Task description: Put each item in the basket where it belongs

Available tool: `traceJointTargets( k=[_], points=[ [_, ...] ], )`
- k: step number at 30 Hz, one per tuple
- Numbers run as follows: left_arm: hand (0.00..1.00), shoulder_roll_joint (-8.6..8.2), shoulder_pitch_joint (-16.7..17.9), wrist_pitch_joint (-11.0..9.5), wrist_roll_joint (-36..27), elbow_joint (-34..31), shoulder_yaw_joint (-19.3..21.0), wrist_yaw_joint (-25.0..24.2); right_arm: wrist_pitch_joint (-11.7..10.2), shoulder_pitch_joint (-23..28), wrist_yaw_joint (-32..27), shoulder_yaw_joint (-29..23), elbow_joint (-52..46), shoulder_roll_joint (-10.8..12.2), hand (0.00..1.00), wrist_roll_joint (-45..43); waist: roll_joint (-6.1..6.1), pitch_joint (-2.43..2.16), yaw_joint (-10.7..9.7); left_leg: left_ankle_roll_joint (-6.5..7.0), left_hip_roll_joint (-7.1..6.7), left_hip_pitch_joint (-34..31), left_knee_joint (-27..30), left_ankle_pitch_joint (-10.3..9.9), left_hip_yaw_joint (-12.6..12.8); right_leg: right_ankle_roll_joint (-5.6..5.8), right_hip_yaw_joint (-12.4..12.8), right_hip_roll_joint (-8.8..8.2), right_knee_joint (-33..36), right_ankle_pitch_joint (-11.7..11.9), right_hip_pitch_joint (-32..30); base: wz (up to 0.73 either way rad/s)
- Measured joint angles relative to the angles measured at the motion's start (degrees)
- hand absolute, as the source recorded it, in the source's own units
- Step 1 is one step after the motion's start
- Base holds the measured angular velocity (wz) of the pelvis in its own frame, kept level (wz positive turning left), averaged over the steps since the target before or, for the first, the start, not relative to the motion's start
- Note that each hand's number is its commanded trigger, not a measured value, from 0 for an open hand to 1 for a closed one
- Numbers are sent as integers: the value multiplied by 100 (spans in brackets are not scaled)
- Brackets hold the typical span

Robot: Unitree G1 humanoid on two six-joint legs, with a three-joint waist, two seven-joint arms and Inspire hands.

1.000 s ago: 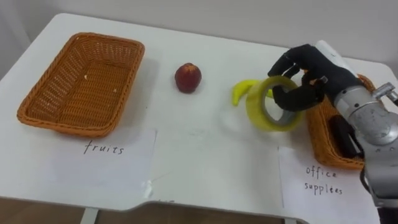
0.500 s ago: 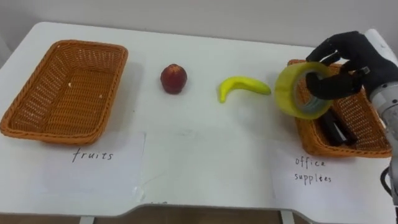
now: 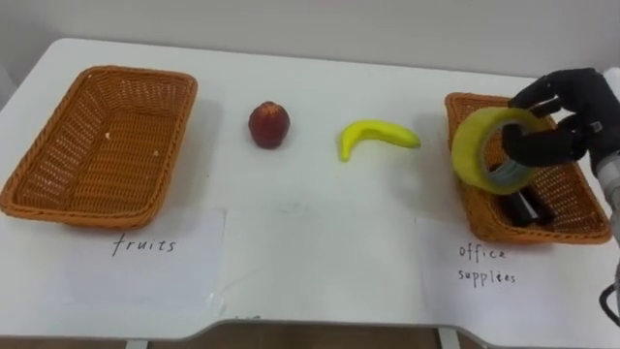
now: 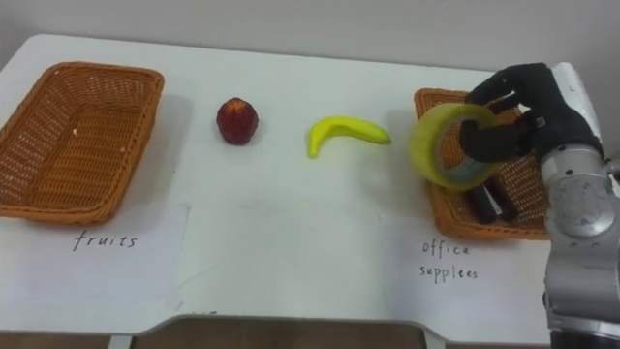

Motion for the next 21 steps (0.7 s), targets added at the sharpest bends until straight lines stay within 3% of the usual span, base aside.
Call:
traceJointTargets(
  k=[5, 21],
  points=[
    [0, -1, 82, 0, 6, -11, -9, 7, -1, 134, -76, -1, 76, -1, 100, 2, 13, -6, -95, 0, 1, 18, 4, 0, 42, -1, 13, 9, 7, 1, -1, -4],
    [0, 36, 89, -20, -4, -111, -15, -50, 3, 410, -271, -39, 415, -1, 100, 442, -43, 22, -81, -1, 28, 17, -21, -3, 144, -3, 135, 14, 87, 2, -81, -4]
  ],
)
